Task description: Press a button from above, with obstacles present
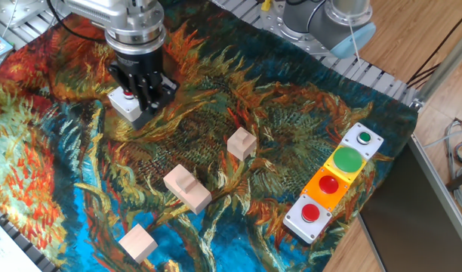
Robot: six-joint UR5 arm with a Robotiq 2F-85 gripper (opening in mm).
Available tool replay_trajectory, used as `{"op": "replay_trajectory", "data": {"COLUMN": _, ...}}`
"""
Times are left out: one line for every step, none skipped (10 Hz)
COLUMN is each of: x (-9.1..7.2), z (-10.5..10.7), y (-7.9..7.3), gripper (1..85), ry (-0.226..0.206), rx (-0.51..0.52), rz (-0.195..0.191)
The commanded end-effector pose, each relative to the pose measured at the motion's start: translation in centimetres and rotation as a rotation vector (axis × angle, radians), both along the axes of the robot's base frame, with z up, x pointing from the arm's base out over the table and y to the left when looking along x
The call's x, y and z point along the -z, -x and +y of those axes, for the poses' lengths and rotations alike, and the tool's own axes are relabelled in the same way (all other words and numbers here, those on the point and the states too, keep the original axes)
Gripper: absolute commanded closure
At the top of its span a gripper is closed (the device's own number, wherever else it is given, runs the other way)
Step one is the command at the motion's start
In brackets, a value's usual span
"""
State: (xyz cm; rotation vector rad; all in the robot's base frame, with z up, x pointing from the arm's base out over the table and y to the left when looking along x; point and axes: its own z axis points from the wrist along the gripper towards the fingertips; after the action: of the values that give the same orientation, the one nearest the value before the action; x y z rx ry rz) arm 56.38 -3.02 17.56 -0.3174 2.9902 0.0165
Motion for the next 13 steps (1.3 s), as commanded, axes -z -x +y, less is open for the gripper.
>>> {"op": "replay_trajectory", "data": {"x": -0.1, "z": -1.8, "y": 0.9, "gripper": 84.3, "ry": 0.018, "rx": 0.042, "rz": 0.026}}
{"op": "replay_trajectory", "data": {"x": 0.0, "z": -3.2, "y": 1.4, "gripper": 84.3, "ry": 0.041, "rx": 0.027, "rz": 0.046}}
{"op": "replay_trajectory", "data": {"x": 0.2, "z": -4.7, "y": 1.7, "gripper": 84.3, "ry": 0.055, "rx": 0.003, "rz": 0.052}}
{"op": "replay_trajectory", "data": {"x": 0.2, "z": -4.1, "y": 1.7, "gripper": 84.3, "ry": 0.034, "rx": -0.02, "rz": 0.049}}
{"op": "replay_trajectory", "data": {"x": 0.2, "z": -3.1, "y": 1.6, "gripper": 84.0, "ry": -0.004, "rx": -0.01, "rz": 0.047}}
{"op": "replay_trajectory", "data": {"x": 0.2, "z": -3.1, "y": 1.5, "gripper": 84.0, "ry": -0.007, "rx": 0.003, "rz": 0.043}}
{"op": "replay_trajectory", "data": {"x": 0.2, "z": -2.8, "y": 1.3, "gripper": 83.7, "ry": -0.019, "rx": 0.005, "rz": 0.037}}
{"op": "replay_trajectory", "data": {"x": 0.2, "z": -2.6, "y": 1.4, "gripper": 83.3, "ry": -0.025, "rx": 0.014, "rz": 0.039}}
{"op": "replay_trajectory", "data": {"x": 0.2, "z": -2.8, "y": 1.5, "gripper": 83.3, "ry": -0.019, "rx": 0.006, "rz": 0.043}}
{"op": "replay_trajectory", "data": {"x": 0.6, "z": -3.9, "y": 1.6, "gripper": 83.3, "ry": -0.003, "rx": -0.032, "rz": 0.045}}
{"op": "replay_trajectory", "data": {"x": 1.7, "z": -5.3, "y": 1.7, "gripper": 82.7, "ry": 0.001, "rx": -0.058, "rz": 0.054}}
{"op": "replay_trajectory", "data": {"x": 2.8, "z": -6.3, "y": 1.8, "gripper": 80.3, "ry": 0.004, "rx": -0.067, "rz": 0.06}}
{"op": "replay_trajectory", "data": {"x": 3.8, "z": -7.0, "y": 1.9, "gripper": 80.0, "ry": 0.01, "rx": -0.07, "rz": 0.063}}
